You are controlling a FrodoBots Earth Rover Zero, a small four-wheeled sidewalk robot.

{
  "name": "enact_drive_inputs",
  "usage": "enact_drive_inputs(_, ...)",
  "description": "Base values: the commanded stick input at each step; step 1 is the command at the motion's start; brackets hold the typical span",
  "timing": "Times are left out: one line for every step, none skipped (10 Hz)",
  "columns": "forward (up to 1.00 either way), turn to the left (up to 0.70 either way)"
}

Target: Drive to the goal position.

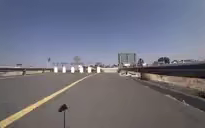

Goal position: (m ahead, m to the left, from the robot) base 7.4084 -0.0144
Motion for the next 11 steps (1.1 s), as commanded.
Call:
enact_drive_inputs(1.0, 0.0)
enact_drive_inputs(1.0, 0.0)
enact_drive_inputs(1.0, 0.0)
enact_drive_inputs(1.0, 0.0)
enact_drive_inputs(1.0, 0.0)
enact_drive_inputs(1.0, 0.0)
enact_drive_inputs(1.0, 0.0)
enact_drive_inputs(1.0, 0.0)
enact_drive_inputs(1.0, 0.0)
enact_drive_inputs(1.0, 0.0)
enact_drive_inputs(0.88, 0.0)
